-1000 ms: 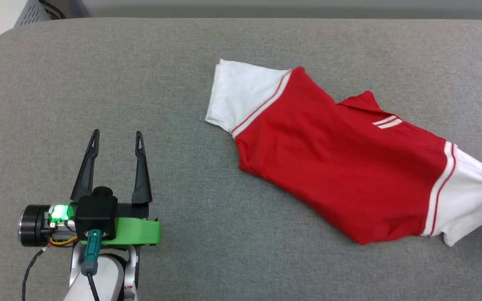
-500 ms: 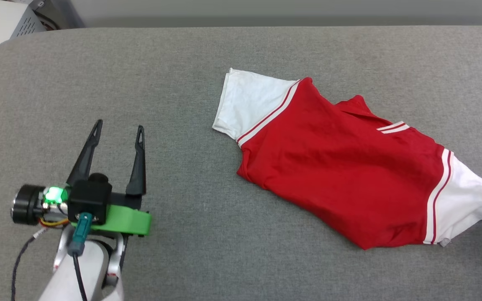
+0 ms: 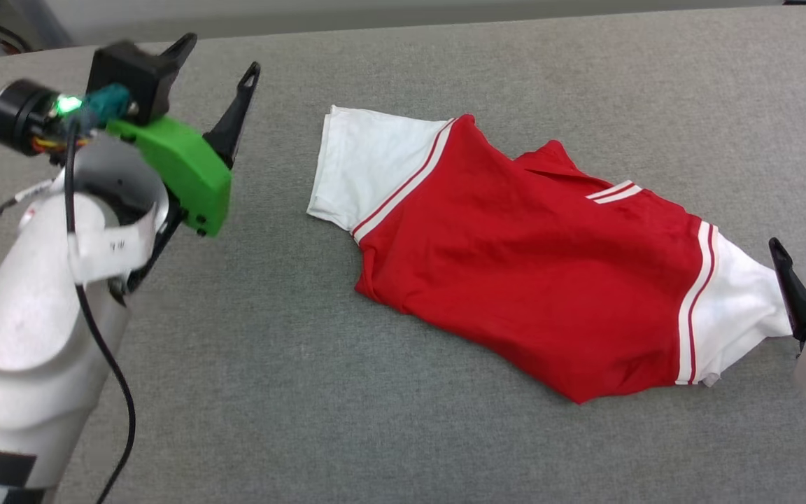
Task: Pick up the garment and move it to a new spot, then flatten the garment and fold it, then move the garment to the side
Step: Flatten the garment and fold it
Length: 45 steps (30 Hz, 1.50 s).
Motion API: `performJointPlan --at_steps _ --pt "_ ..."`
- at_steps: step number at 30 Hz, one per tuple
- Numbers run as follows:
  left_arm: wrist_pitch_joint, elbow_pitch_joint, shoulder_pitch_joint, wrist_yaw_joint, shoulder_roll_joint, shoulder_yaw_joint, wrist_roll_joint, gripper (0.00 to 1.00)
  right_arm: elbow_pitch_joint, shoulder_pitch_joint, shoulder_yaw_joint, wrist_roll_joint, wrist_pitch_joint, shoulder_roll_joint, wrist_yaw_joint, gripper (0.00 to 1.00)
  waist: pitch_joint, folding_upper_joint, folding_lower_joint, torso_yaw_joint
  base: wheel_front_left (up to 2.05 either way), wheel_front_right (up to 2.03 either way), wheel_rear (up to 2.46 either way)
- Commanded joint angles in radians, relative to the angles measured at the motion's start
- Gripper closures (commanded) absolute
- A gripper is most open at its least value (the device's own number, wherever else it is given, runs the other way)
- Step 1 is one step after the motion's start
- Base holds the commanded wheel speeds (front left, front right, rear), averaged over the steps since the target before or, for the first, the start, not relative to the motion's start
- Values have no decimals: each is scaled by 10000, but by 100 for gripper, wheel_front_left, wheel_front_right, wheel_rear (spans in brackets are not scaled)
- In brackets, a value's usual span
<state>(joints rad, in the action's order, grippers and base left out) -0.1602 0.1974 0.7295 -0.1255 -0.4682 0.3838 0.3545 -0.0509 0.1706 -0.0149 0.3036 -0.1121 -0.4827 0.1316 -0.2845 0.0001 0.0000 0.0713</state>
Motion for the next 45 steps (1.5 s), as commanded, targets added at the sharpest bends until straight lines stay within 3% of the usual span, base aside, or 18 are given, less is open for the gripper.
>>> performJointPlan --at_steps 1,6,13,22,23,28,29,30,37,45 --pt "-576 107 596 -38 -162 380 443 0 232 -118 44 -150 -100 101 -9 0 -349 -1 0 329 0 0 0" --pt "-3974 778 2366 -48 -685 2196 2890 0 849 -67 -30 -408 -368 419 -9 0 -876 -1 0 716 0 0 0" --pt "-6961 2086 4782 -50 -739 3946 4553 0 1015 695 -410 -382 -407 586 -9 0 -2068 -1 0 1401 0 0 0" --pt "-7075 3545 6060 -51 -531 5024 4703 0 553 1529 -955 -178 5 591 -9 0 -3043 -1 0 1890 0 0 0" --pt "-7100 3894 6190 -51 -597 5575 4666 0 354 1684 -1083 -132 151 578 -9 0 -3202 -1 0 1940 0 0 0" --pt "-7229 4300 6023 -51 -802 6421 4900 0 61 1870 -1219 -87 353 546 -9 0 -3257 -1 0 1943 0 0 0" --pt "-7230 4291 5991 -51 -837 6550 4988 32 26 1894 -1234 -78 379 528 -9 0 -3241 -1 0 1925 0 0 0" --pt "-7179 4246 5958 -51 -886 6689 5103 100 11 1918 -1250 -65 431 496 -9 0 -3205 -1 0 1896 0 0 0" --pt "-5564 3533 6033 -51 -1407 7199 5366 100 154 1930 -1029 -16 547 94 -9 0 -2695 -1 0 1600 0 0 0" --pt "-2861 2230 5632 23 -2333 7040 5060 100 762 1918 -797 685 -428 -1401 -9 0 -1816 -1 0 1021 0 0 0"
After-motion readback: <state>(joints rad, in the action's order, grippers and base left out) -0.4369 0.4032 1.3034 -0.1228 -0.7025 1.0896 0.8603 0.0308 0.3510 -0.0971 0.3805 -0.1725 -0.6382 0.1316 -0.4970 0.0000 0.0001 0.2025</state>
